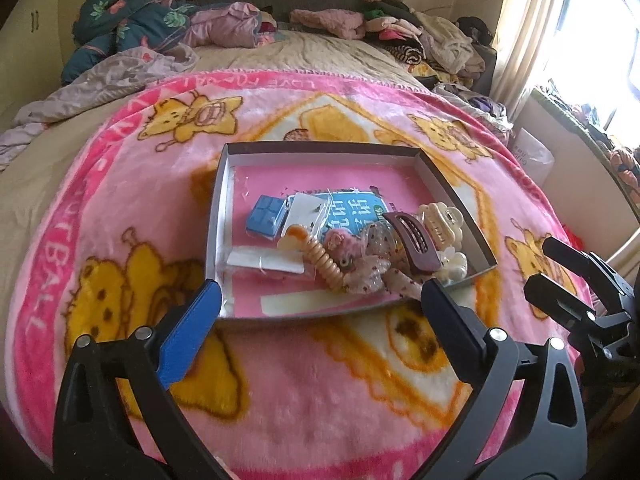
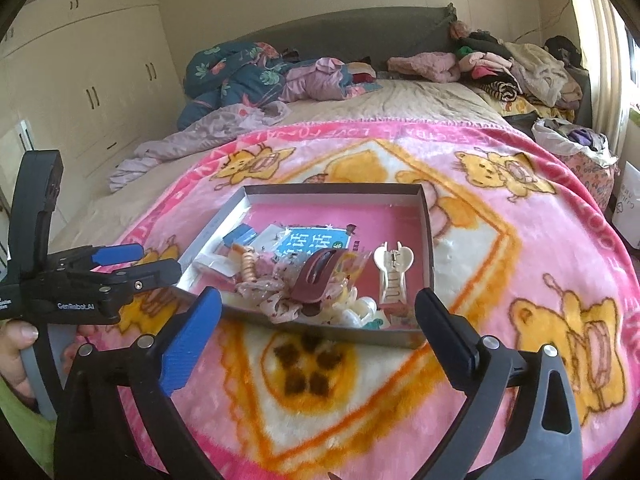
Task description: Organize jewelry
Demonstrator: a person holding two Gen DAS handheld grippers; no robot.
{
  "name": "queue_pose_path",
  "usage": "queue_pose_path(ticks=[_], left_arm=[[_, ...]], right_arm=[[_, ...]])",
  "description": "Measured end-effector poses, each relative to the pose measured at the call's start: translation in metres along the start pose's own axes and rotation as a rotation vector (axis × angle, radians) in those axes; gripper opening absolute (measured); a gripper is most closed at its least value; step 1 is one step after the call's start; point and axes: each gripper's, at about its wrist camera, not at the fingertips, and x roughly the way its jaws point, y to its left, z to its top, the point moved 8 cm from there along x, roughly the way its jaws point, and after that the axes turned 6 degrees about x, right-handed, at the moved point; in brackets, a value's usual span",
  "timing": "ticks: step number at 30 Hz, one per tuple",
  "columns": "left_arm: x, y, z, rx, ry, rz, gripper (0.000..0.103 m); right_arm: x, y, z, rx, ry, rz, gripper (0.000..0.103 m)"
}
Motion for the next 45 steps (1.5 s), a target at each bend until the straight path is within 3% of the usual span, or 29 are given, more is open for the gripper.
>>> queue_pose_path(ticks=[16,37,45], left_arm=[[-0.043,-0.009,-0.033,0.002,-0.054,0.003,0.093],[-0.055,-0.016,-0.100,0.008,-0.088,0.021,0.093],[-0.057,-0.015,-0.111,-0.009,-0.095,0.012,0.093]], right_arm=[[-0.044,0.010,-0.026,0.011,-0.038,0.013,0.099],[-0.072,0.022,-0.088,-0.011,-0.078,-0.045,0.099],[-0.071,0.021,-0.104,0.020,-0.075,-0.041,0.099]])
